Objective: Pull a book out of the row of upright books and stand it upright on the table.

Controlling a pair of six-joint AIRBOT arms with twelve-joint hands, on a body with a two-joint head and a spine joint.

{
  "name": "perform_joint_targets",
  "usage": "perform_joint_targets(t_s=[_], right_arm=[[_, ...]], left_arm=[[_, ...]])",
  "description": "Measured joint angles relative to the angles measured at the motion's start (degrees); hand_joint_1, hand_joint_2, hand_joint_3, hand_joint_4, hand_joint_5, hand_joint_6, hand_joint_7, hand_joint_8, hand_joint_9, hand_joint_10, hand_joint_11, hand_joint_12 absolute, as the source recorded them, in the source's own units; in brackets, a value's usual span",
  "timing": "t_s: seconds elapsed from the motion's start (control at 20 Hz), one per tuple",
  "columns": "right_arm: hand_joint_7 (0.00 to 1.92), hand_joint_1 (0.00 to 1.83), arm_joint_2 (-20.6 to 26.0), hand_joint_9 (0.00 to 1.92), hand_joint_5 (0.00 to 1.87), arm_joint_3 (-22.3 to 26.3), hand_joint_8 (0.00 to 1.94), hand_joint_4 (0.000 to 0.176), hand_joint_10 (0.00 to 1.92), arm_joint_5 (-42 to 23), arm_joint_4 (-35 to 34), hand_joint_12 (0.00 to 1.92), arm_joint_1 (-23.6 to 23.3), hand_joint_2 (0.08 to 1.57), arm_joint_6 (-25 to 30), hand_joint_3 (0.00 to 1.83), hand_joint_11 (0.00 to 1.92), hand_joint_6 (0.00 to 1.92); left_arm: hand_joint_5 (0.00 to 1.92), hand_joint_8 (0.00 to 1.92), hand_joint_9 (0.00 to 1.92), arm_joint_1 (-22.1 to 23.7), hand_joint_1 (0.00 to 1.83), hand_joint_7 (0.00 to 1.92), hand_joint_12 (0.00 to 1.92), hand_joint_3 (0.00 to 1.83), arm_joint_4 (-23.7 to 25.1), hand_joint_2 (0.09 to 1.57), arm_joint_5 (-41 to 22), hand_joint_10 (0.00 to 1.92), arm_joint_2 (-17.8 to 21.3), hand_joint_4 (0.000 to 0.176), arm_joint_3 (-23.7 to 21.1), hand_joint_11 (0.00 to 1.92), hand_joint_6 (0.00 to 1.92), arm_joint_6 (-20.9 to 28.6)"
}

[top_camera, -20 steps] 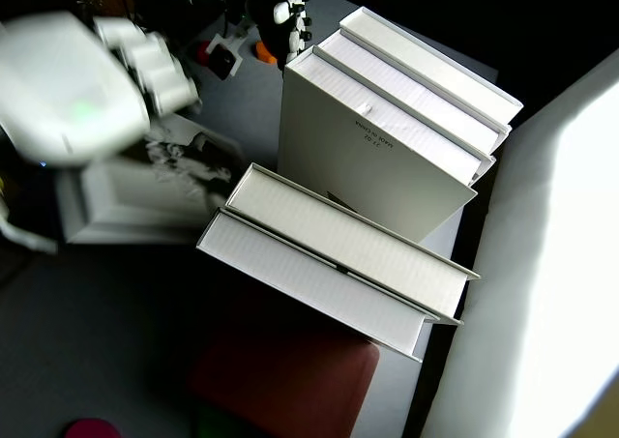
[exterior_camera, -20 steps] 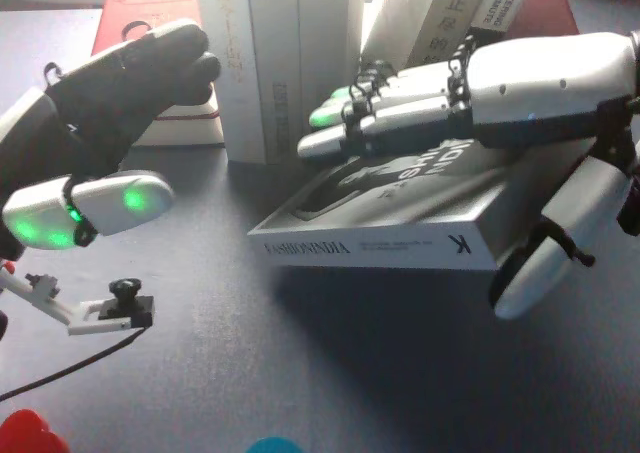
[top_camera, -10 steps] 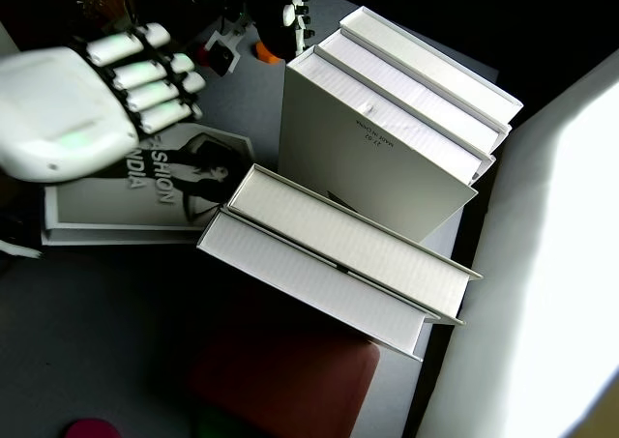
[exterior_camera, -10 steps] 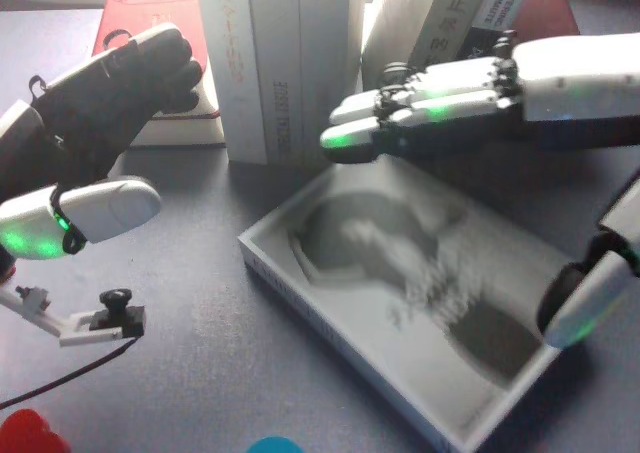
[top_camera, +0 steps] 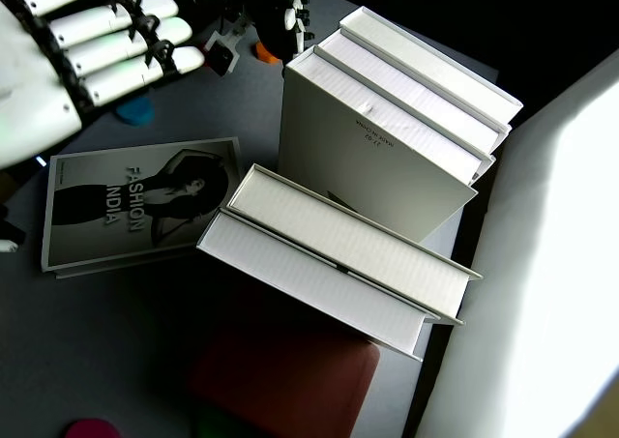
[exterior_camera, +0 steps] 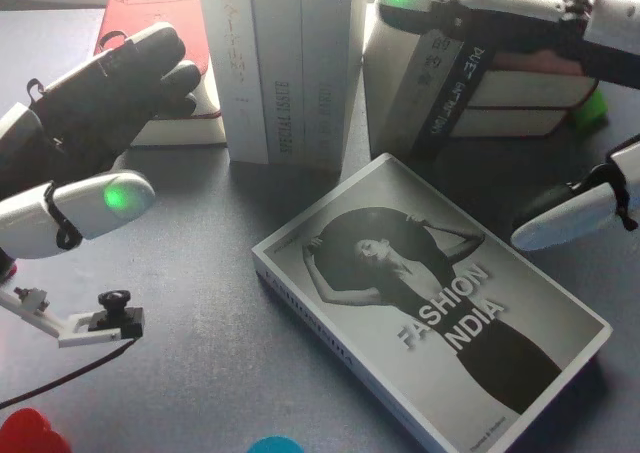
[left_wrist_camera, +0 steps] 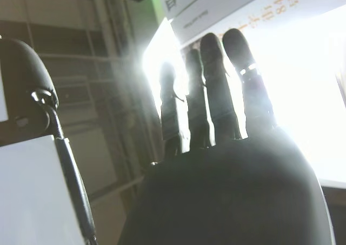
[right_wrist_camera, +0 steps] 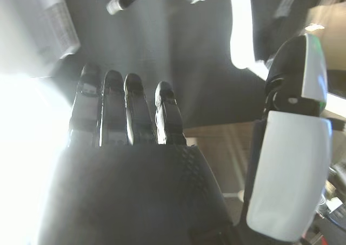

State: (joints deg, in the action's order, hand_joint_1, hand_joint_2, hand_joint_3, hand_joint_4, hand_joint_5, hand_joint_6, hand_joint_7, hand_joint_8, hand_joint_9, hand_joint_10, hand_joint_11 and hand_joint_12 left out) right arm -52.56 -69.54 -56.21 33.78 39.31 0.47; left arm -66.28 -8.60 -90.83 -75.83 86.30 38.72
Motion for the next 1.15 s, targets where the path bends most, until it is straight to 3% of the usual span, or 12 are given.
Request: perform_joint_targets(t_s=[0.05, 0.15, 0.25, 0.35, 0.4, 0.55, 0.6, 0.65, 0.75, 0.9, 1.05, 1.15], right_arm=[[0.00, 0.61, -0.6, 0.00, 0.00, -0.2, 0.00, 0.129, 0.00, -1.3, -4.4, 0.31, 2.5, 0.89, -1.1, 0.01, 0.00, 0.00], [0.00, 0.61, -1.8, 0.00, 0.00, -0.7, 0.00, 0.093, 0.00, -4.8, -10.2, 0.81, 5.6, 0.90, -2.4, 0.00, 0.00, 0.00], [0.00, 0.60, -2.6, 0.00, 0.00, -1.1, 0.00, 0.085, 0.00, -6.3, -11.3, 0.71, 6.0, 0.91, -2.7, 0.00, 0.00, 0.00], [0.00, 0.58, -2.8, 0.00, 0.00, -1.0, 0.00, 0.051, 0.00, -7.8, -11.7, 0.73, 6.0, 0.93, -2.8, 0.00, 0.00, 0.00], [0.00, 0.57, -2.8, 0.00, 0.00, -1.0, 0.00, 0.072, 0.00, -7.9, -11.7, 0.71, 6.0, 0.93, -2.9, 0.00, 0.00, 0.00], [0.00, 0.57, -2.8, 0.00, 0.00, -1.0, 0.00, 0.076, 0.00, -8.0, -12.3, 0.70, 6.0, 0.93, -2.9, 0.00, 0.00, 0.00], [0.00, 0.61, -2.8, 0.00, 0.00, -1.0, 0.00, 0.069, 0.00, -8.2, -12.3, 0.61, 6.0, 0.92, -2.9, 0.00, 0.00, 0.00], [0.00, 0.63, -2.8, 0.00, 0.00, -1.0, 0.00, 0.089, 0.00, -8.2, -12.3, 0.37, 6.0, 0.90, -2.9, 0.00, 0.00, 0.00], [0.00, 0.64, -2.8, 0.00, 0.00, -0.8, 0.00, 0.077, 0.00, -8.2, -12.3, 0.48, 6.0, 0.91, -3.0, 0.00, 0.00, 0.00], [0.00, 0.66, -2.8, 0.00, 0.00, -0.6, 0.00, 0.085, 0.00, -8.3, -12.1, 0.62, 6.0, 0.91, -3.0, 0.00, 0.00, 0.00], [0.00, 0.66, -2.8, 0.00, 0.00, -0.6, 0.00, 0.084, 0.00, -8.3, -12.2, 0.61, 6.1, 0.89, -3.0, 0.00, 0.00, 0.00], [0.00, 0.66, -2.8, 0.00, 0.00, -0.6, 0.00, 0.105, 0.00, -8.3, -12.2, 0.37, 6.4, 0.89, -3.0, 0.00, 0.00, 0.00]], left_arm=[[0.40, 0.01, 0.36, 0.2, 0.92, 0.32, 1.15, 0.01, 0.2, 0.85, 0.0, 0.00, 0.0, 0.017, 0.0, 0.00, 0.00, 0.0], [0.40, 0.00, 0.36, 0.3, 0.91, 0.31, 1.15, 0.00, 0.5, 0.85, 0.0, 0.00, -0.1, 0.016, 0.1, 0.00, 0.00, 0.0], [0.41, 0.02, 0.39, 0.3, 0.92, 0.36, 1.14, 0.00, 0.5, 0.86, 0.0, 0.01, -0.1, 0.024, 0.2, 0.00, 0.00, 0.0], [0.36, 0.01, 0.39, 0.3, 0.89, 0.36, 1.15, 0.01, 0.4, 0.87, 0.0, 0.01, -0.1, 0.000, 0.2, 0.00, 0.00, 0.0], [0.35, 0.00, 0.36, 0.3, 0.88, 0.32, 1.12, 0.01, 0.4, 0.87, 0.0, 0.00, -0.2, 0.000, 0.3, 0.00, 0.00, 0.0], [0.34, 0.00, 0.36, 0.3, 0.88, 0.31, 1.11, 0.01, 0.5, 0.87, 0.0, 0.00, -0.5, 0.000, 0.5, 0.00, 0.00, 0.0], [0.35, 0.00, 0.33, 0.3, 0.89, 0.26, 1.10, 0.00, 0.5, 0.86, 0.0, 0.00, -0.5, 0.000, 0.5, 0.00, 0.00, 0.0], [0.33, 0.01, 0.34, 0.3, 0.87, 0.27, 1.10, 0.00, 0.3, 0.87, -0.1, 0.00, -0.9, 0.000, 0.9, 0.00, 0.00, 0.0], [0.33, 0.01, 0.31, 0.3, 0.88, 0.29, 1.00, 0.01, 0.2, 0.88, 0.0, 0.00, -1.2, 0.000, 1.0, 0.00, 0.00, 0.0], [0.33, 0.00, 0.31, 0.3, 0.89, 0.30, 0.93, 0.00, 0.5, 0.88, 0.0, 0.01, -1.2, 0.000, 1.0, 0.00, 0.00, 0.0], [0.30, 0.00, 0.30, 0.3, 0.86, 0.31, 0.90, 0.00, 0.4, 0.90, 0.0, 0.01, -1.2, 0.001, 1.0, 0.00, 0.00, 0.0], [0.30, 0.00, 0.29, 0.3, 0.88, 0.29, 0.86, 0.00, 0.4, 0.91, 0.0, 0.00, -1.2, 0.005, 1.1, 0.00, 0.00, 0.0]])
